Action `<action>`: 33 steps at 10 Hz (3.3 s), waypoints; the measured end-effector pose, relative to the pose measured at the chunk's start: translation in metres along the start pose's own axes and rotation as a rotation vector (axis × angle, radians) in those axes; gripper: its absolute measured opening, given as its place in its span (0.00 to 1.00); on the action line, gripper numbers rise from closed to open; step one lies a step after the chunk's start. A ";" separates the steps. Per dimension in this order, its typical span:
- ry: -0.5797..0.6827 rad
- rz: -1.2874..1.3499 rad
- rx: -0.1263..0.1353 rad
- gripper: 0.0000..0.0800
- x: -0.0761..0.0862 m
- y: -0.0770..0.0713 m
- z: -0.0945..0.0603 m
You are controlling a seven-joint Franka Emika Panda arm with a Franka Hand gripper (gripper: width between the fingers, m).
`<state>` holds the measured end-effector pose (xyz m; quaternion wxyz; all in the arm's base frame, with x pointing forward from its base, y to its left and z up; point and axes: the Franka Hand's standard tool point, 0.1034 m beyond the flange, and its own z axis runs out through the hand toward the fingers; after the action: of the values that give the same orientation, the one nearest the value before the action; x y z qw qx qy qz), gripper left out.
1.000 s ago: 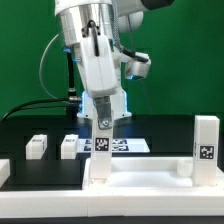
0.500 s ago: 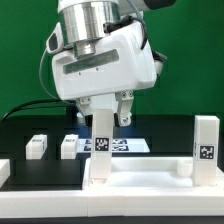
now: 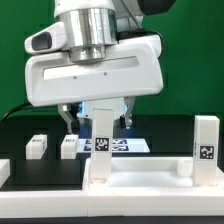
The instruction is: Assemble desk
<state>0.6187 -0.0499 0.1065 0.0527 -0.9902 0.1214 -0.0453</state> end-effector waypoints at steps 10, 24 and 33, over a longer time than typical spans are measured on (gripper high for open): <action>-0.021 0.750 -0.002 0.36 0.009 0.002 0.000; -0.083 0.810 0.039 0.81 0.006 -0.016 0.002; -0.079 0.535 -0.016 0.37 0.008 -0.003 0.002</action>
Offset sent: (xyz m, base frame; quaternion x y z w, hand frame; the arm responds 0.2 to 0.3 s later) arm 0.0000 0.0000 0.0000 0.0000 0.0000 0.1296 0.9916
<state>0.6271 -0.0483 0.1054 0.0596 -0.9243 0.3769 0.0098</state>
